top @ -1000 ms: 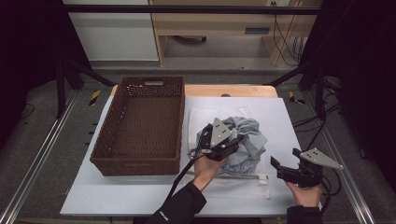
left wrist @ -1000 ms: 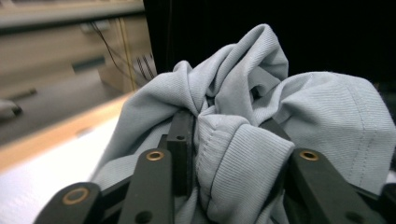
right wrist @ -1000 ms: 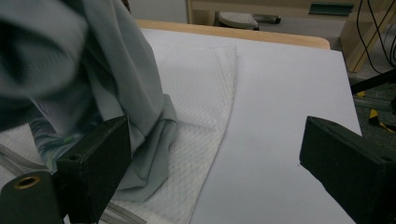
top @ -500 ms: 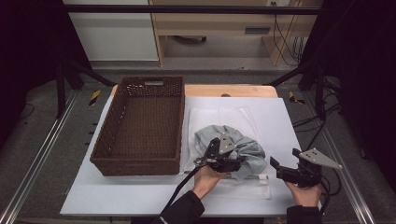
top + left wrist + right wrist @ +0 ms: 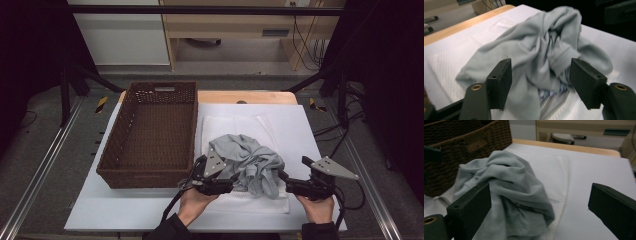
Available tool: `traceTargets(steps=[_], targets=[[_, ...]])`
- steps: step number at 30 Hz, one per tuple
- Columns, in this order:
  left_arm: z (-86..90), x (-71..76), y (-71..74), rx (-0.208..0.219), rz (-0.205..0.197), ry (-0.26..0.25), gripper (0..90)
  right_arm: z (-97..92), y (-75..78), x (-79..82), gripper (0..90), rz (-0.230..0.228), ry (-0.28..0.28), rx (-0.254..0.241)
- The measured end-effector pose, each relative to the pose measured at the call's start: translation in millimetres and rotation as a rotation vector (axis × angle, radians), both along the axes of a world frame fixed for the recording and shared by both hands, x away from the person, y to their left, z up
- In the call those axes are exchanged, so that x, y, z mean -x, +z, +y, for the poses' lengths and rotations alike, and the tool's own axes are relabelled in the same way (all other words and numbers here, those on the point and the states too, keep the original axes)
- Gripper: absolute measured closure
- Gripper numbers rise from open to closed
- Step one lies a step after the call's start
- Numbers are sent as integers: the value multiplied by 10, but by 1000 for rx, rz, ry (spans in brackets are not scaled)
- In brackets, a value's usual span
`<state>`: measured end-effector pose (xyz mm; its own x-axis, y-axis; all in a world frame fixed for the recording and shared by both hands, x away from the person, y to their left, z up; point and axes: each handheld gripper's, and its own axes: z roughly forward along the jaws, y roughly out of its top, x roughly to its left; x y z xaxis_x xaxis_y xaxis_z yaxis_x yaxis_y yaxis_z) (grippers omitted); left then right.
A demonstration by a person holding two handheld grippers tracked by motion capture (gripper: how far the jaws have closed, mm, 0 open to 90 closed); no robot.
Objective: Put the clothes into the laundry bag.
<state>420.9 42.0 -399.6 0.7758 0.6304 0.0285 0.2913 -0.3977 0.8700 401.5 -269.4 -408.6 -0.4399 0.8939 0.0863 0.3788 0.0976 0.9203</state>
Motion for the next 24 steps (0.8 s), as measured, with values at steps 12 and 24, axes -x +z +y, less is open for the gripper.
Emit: traceTargets(steps=[12,24], targets=[[271,176,-343,-84,40,-15,602,621,-178,-340,39,76,100,85],[393,262,-657,-100,94,-58,847,765,-504,-473,305,178,75,211]])
